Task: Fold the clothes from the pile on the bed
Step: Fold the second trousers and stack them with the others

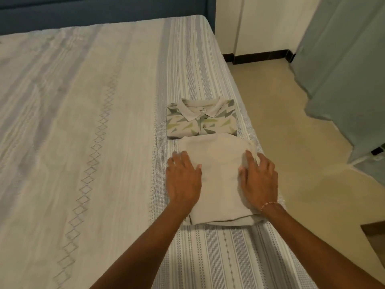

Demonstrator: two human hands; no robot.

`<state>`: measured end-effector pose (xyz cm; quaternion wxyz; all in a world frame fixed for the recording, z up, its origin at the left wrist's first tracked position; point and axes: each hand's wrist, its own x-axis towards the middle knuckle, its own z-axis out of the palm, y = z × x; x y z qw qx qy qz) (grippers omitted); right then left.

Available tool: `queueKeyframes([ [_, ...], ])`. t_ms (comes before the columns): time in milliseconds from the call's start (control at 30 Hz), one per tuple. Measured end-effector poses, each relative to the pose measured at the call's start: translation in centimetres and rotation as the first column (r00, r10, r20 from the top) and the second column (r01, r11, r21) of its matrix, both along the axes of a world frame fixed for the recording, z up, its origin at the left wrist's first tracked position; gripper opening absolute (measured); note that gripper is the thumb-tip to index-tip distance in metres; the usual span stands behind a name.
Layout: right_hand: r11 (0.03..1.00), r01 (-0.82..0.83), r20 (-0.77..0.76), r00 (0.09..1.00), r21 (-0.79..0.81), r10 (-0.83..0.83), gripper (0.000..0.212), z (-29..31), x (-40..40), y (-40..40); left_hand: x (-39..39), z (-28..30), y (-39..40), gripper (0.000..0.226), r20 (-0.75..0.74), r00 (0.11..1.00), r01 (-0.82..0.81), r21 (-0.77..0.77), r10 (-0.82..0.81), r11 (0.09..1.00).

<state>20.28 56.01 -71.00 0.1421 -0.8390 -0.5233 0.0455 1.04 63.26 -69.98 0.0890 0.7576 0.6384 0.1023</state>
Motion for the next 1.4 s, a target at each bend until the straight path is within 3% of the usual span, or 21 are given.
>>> queueKeyframes([
  [33, 0.994, -0.093, 0.05, 0.995, 0.049, 0.09, 0.055, 0.2, -0.7, 0.2, 0.4, 0.0, -0.3, 0.065, -0.063, 0.987, 0.152, 0.097, -0.147, 0.984],
  [133, 0.956, -0.277, 0.064, 0.957, -0.093, 0.283, 0.068, -1.5, -1.6, 0.6, 0.2, -1.8, 0.1, 0.076, -0.147, 0.858, 0.503, 0.047, -0.492, 0.863],
  [300, 0.946, -0.221, 0.015, 0.973, -0.239, 0.231, 0.076, -5.6, -1.0, 0.8, -1.5, -5.1, 2.1, 0.118, -0.176, 0.808, 0.544, -0.144, -0.562, 0.827],
  [400, 0.948, -0.19, 0.031, 0.978, -0.254, 0.204, 0.077, -6.6, -1.2, 1.1, -1.4, -5.9, 2.5, 0.142, -0.151, 0.799, 0.565, -0.14, -0.582, 0.813],
  [533, 0.944, -0.173, 0.051, 0.98, -0.28, 0.195, 0.077, -6.4, -1.4, 1.2, -1.6, -6.0, 2.8, 0.153, -0.116, 0.791, 0.585, -0.147, -0.601, 0.798],
  [700, 0.908, -0.153, 0.046, 0.982, -0.389, 0.184, 0.076, -5.0, -2.0, 1.4, -2.1, -4.1, 2.7, 0.158, -0.101, 0.772, 0.594, -0.238, -0.628, 0.768],
  [867, 0.822, -0.129, -0.01, 0.989, -0.554, 0.148, 0.07, -0.9, -4.4, 0.7, -4.6, 0.1, 0.4, 0.157, -0.229, 0.809, 0.48, -0.275, -0.542, 0.833],
  [1100, 0.879, -0.29, -0.017, 0.951, -0.377, 0.307, 0.068, 8.3, -13.2, -4.5, -14.6, 9.8, -4.4, 0.152, -0.245, 0.792, 0.507, -0.247, -0.559, 0.826],
  [1400, 0.87, -0.434, 0.006, 0.894, -0.234, 0.448, 0.068, 21.8, -29.4, -11.0, -29.9, 21.8, -14.5, 0.11, -0.185, 0.859, 0.444, -0.198, -0.478, 0.874],
])
